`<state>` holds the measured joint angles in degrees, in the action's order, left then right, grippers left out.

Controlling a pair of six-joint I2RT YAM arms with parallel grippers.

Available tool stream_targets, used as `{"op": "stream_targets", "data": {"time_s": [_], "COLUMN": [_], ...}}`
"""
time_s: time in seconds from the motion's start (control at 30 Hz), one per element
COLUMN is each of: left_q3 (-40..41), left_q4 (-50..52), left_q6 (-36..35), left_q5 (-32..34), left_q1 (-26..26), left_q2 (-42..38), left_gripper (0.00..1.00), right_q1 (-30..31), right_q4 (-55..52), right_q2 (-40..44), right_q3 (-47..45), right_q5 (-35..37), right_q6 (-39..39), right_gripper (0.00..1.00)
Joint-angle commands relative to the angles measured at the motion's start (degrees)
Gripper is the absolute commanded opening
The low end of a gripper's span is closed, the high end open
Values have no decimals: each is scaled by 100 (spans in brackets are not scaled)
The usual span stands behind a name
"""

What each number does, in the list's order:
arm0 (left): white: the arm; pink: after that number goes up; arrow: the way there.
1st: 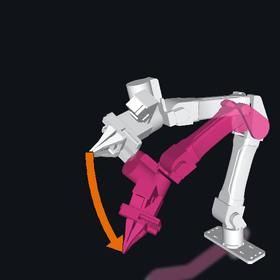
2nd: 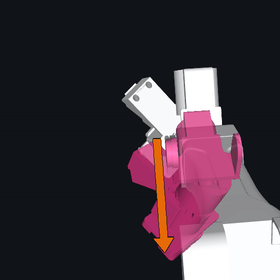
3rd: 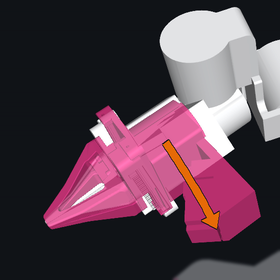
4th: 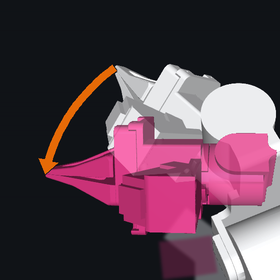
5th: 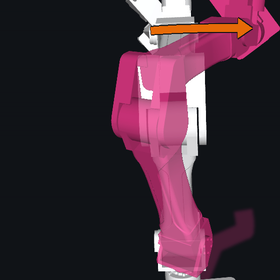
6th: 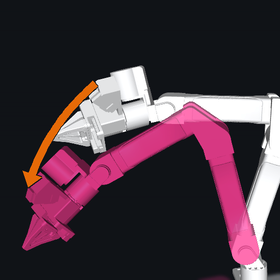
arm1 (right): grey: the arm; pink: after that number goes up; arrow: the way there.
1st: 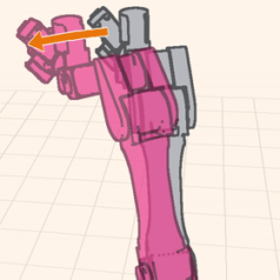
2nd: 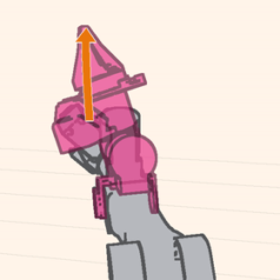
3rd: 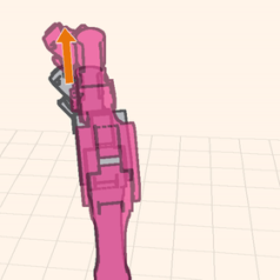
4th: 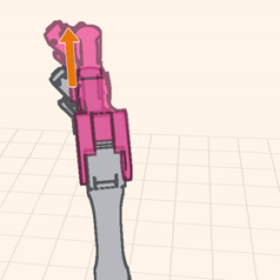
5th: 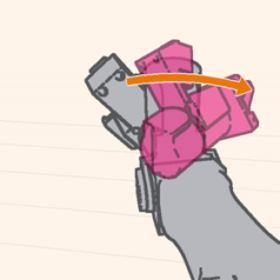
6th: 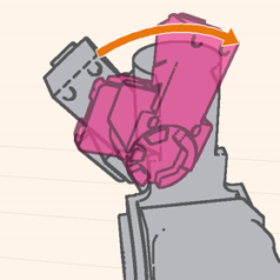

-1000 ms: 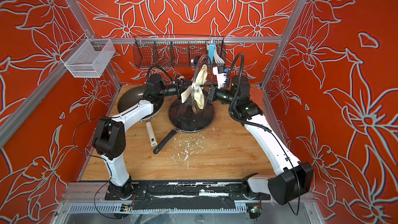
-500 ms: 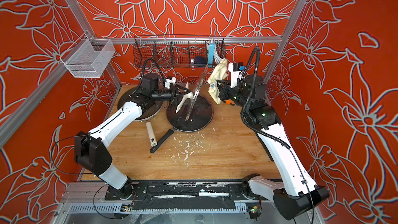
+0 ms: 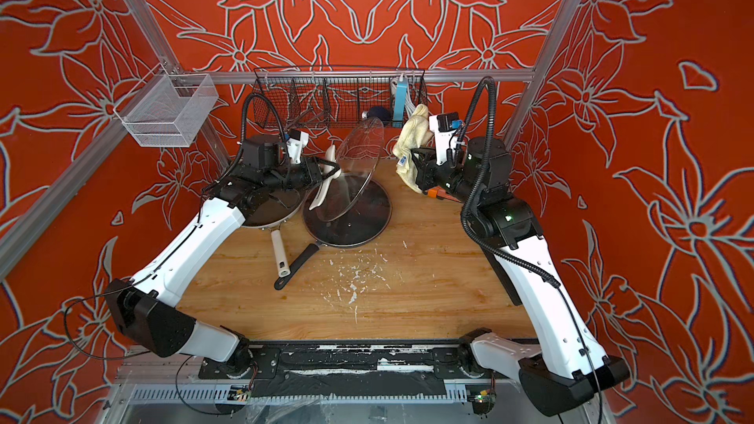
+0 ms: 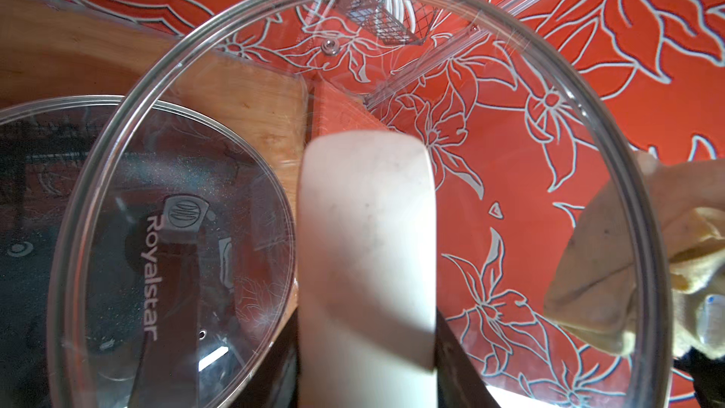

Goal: Wipe the pot lid with a cloth
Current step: Wipe the pot lid.

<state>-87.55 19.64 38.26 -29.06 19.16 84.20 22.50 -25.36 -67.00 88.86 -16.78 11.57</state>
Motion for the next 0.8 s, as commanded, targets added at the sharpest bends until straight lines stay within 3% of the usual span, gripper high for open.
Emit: {"op": "stream_targets", "data": {"time_s": [0.0,0.2,0.53,0.67,0.77], "left_q3": [-495,-502,433,748,870], "left_q4": [-1342,-1080,-2018,-2425,-2700], "left_q6": [-387,-2395,-5736,-6438,-6440], "left_q5": [-67,1264,2502,2972,3148], "left_q1": [109,257,1012,1388,1540], "left_q2": [-197,-215,-512,-634,-716], "left_gripper": [0,0,0,0,0], "right_q1": [26,135,697,842,873], "right_q4": [7,-233,-1411,-1950,-1990], "right_q2": [12,-81,-786,-1208,-1313], "right_q3": [295,533,1095,1353,1244], "right_q5": [-9,-66,672,1027,1279], "right_q6": [-160,-412,-939,-889,-666], "right_gripper": [0,0,0,0,0]}}
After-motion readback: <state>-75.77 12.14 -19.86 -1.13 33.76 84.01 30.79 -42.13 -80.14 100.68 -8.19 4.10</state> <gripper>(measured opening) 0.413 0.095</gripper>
